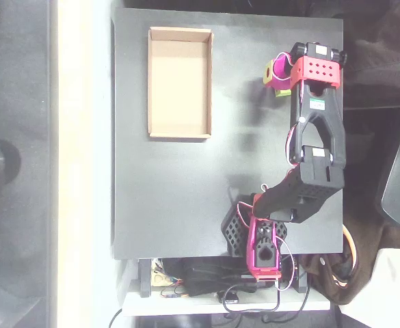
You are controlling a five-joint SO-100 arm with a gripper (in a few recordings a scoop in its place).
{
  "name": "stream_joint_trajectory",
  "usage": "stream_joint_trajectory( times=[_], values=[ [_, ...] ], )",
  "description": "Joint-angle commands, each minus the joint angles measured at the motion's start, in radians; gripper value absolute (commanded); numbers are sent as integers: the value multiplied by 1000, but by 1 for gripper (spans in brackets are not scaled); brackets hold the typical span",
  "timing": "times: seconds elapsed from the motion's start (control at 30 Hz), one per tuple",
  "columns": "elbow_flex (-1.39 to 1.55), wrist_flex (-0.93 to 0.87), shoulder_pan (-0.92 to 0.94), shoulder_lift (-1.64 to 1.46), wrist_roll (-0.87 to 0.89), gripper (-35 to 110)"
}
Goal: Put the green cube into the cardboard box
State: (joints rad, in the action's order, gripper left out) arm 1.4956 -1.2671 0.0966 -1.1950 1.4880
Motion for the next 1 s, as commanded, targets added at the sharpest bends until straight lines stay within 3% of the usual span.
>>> stream_joint_trajectory(
  times=[0.0,0.57,0.97],
  values=[
    [-12,6,17,-20,6,33],
    [-12,5,17,-20,17,33],
    [-12,-5,18,-21,17,15]
  ],
)
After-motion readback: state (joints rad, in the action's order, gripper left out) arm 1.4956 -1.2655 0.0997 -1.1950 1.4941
